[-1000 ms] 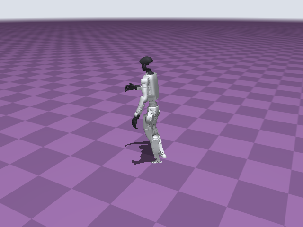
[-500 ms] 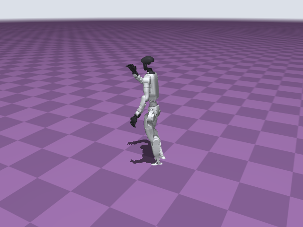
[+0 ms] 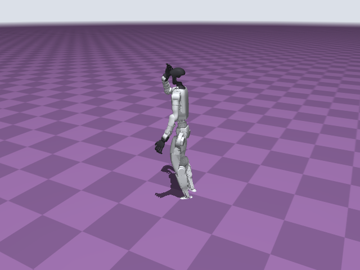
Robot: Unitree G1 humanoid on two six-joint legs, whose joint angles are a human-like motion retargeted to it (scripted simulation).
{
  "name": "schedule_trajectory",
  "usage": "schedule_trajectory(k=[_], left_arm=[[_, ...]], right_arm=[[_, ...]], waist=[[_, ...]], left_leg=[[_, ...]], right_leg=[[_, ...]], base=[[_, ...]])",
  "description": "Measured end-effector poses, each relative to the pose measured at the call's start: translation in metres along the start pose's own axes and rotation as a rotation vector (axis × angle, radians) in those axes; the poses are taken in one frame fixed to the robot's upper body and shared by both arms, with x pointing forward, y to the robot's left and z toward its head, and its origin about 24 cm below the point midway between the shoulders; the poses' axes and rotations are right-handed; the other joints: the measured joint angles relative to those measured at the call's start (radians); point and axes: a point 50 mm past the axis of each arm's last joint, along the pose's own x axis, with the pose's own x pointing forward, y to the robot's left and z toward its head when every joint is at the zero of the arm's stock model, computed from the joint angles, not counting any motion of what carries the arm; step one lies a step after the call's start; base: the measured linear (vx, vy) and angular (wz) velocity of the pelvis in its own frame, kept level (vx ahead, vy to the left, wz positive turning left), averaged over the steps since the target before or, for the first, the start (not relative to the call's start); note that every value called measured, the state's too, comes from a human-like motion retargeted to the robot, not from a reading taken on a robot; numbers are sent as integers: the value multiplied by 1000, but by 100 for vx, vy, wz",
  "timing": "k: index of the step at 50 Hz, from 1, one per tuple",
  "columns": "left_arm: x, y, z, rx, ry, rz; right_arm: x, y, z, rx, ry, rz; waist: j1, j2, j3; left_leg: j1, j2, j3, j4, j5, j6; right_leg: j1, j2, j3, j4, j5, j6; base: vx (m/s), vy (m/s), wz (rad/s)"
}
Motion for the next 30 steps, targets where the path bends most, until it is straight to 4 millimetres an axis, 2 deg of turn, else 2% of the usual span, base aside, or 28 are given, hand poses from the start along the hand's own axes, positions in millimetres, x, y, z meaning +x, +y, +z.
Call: schedule_trajectory(k=[2,11,15,30], left_arm=[[1,1,2,0,-8,14],[1,6,2,37,-12,58],[2,11,4,52,-19,84],[4,18,10,88,-22,151]], right_arm=[[1,-1,-3,-39,-12,3],[12,-4,-3,-168,-123,-4],[18,-6,-4,-232,-172,-7],[33,-15,-3,-412,-310,-11]], waist=[[-6,1,-6],[-8,34,-11],[-9,55,-15],[3,118,-37]], left_leg=[[-8,26,4,35,-28,14],[-66,120,-24,202,-114,2],[-99,166,-44,271,-153,-4],[-215,303,-98,508,-242,-19]], right_leg=[[13,18,-8,-7,8,-3],[62,96,-27,-65,27,-19],[86,156,-28,-121,41,-36],[144,295,-61,-244,95,-63]], base=[[0,-3,20],[0,-2,15],[0,-1,5],[0,-2,25]])
